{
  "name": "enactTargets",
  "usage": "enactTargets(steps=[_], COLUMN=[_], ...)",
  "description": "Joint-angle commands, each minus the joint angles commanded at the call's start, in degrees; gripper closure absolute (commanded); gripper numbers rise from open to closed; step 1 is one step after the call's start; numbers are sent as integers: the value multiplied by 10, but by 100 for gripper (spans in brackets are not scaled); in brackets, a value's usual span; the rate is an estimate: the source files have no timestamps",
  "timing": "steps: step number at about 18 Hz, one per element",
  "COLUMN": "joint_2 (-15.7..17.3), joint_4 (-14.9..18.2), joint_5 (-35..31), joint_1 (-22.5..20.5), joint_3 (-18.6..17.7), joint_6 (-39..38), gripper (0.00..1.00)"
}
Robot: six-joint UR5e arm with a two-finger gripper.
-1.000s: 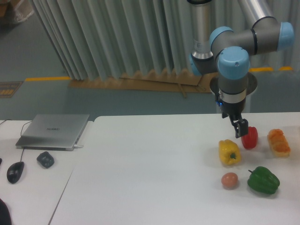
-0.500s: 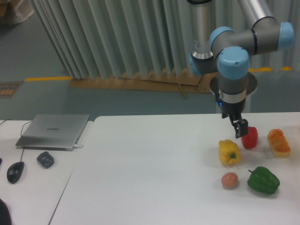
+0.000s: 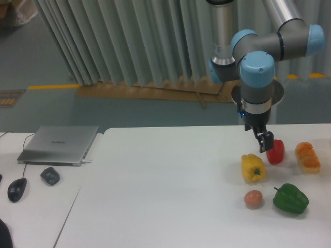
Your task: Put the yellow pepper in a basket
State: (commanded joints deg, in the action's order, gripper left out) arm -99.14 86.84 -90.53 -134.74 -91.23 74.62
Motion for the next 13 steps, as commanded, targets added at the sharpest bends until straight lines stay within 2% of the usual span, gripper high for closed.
enactTargets(steps=[2, 5, 11, 13], joint_2=[-1, -4, -11, -9], joint_4=[-2, -30, -33, -33], joint_5=[4, 6, -16, -14], joint_1=[-2, -1, 0, -1], joint_3=[-2, -3, 4, 7], joint_6=[2, -3, -5, -41], gripper=[0, 0, 0, 0])
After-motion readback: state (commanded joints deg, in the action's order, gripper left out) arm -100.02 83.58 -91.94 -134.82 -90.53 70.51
